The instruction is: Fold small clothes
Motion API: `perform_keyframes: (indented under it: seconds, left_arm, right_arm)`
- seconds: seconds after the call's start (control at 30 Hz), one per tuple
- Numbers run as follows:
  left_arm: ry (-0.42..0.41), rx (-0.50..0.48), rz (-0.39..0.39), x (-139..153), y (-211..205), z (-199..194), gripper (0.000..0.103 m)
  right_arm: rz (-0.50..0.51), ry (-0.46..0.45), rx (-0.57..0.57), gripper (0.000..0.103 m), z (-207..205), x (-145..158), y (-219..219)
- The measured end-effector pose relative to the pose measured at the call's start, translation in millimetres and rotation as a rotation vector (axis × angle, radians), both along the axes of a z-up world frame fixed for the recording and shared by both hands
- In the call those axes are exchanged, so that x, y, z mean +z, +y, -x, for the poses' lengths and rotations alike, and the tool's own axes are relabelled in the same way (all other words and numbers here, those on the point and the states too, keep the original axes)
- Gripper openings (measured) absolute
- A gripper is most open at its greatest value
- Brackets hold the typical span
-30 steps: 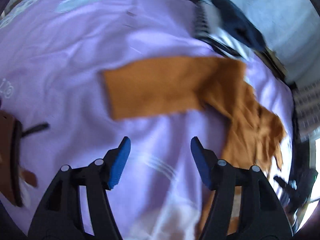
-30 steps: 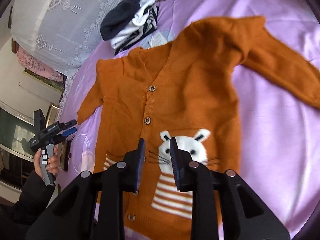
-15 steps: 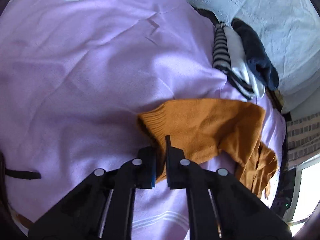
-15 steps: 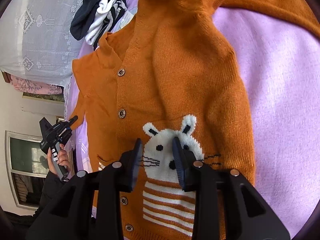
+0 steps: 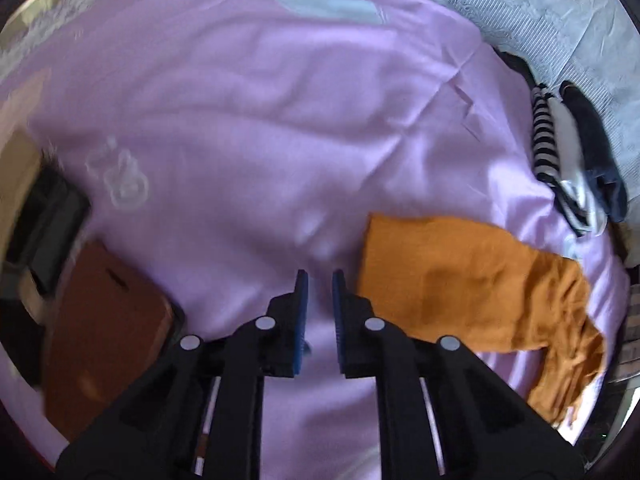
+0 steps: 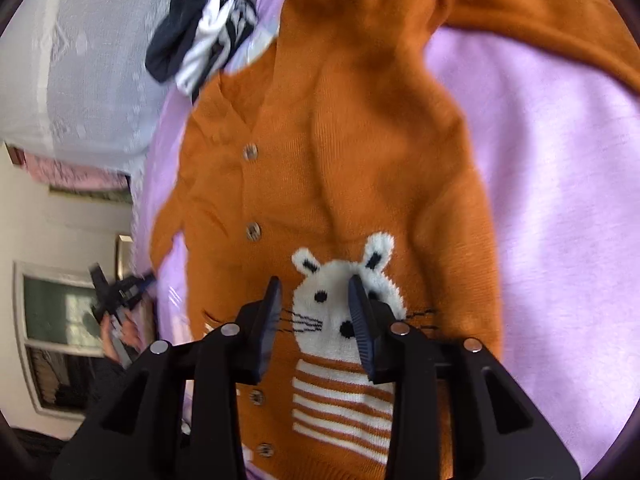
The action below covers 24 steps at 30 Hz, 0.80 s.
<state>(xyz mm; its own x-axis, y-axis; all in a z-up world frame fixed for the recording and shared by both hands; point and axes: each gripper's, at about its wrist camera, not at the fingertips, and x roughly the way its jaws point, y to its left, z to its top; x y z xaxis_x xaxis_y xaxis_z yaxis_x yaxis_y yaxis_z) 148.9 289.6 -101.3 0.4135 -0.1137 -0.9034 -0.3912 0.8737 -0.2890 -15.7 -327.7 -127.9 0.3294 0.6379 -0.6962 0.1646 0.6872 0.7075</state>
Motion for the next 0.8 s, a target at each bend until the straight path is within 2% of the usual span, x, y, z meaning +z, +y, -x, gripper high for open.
perform_keyframes:
  seconds: [0.03, 0.1, 0.13, 0.17, 0.23, 0.3, 0.4, 0.47, 0.6, 0.67, 0.7, 0.73, 0.8]
  left_arm:
    - [-0.028, -0.004, 0.001, 7, -7, 8, 0.015]
    - [-0.071, -0.031, -0.042, 20, -23, 16, 0.035]
    - [-0.093, -0.05, -0.063, 28, -33, 19, 0.051]
    - [-0.115, -0.088, -0.087, 35, -47, 22, 0.061]
    - [-0.134, -0.167, -0.126, 46, -75, 24, 0.062]
    - [-0.144, -0.262, -0.154, 52, -113, 21, 0.064]
    - [-0.128, -0.366, -0.143, 49, -157, 23, 0.071]
    - [-0.105, -0.426, -0.133, 39, -185, 27, 0.073]
    - [-0.047, -0.536, -0.09, 13, -241, 31, 0.074]
    - [-0.025, -0.603, -0.121, 1, -268, 35, 0.078]
    - [-0.016, -0.624, -0.158, -6, -277, 36, 0.078]
    - [-0.003, -0.653, -0.208, -12, -287, 39, 0.078]
    - [0.004, -0.674, -0.248, -17, -292, 45, 0.079]
  right_arm:
    - [-0.016, -0.039, -0.052, 0.046, 3, 8, -13]
    - [-0.053, -0.096, -0.18, 0.056, 9, 19, -48]
    - [-0.083, -0.098, -0.265, 0.057, 12, 18, -71]
    - [-0.113, -0.089, -0.329, 0.057, 15, 14, -88]
    - [-0.163, -0.052, -0.479, 0.057, 25, 1, -124]
    - [-0.158, -0.029, -0.609, 0.057, 44, -7, -148]
    - [-0.16, -0.02, -0.724, 0.057, 74, -14, -161]
    - [-0.215, -0.027, -0.8, 0.057, 84, -23, -169]
    - [-0.214, -0.057, -0.847, 0.057, 58, -27, -186]
    - [-0.158, -0.078, -0.835, 0.038, 42, -24, -193]
    - [-0.118, -0.088, -0.816, 0.012, 33, -19, -196]
    - [-0.099, -0.115, -0.804, 0.01, 27, -10, -200]
    - [0.01, -0.255, -0.785, 0.006, 25, 34, -214]
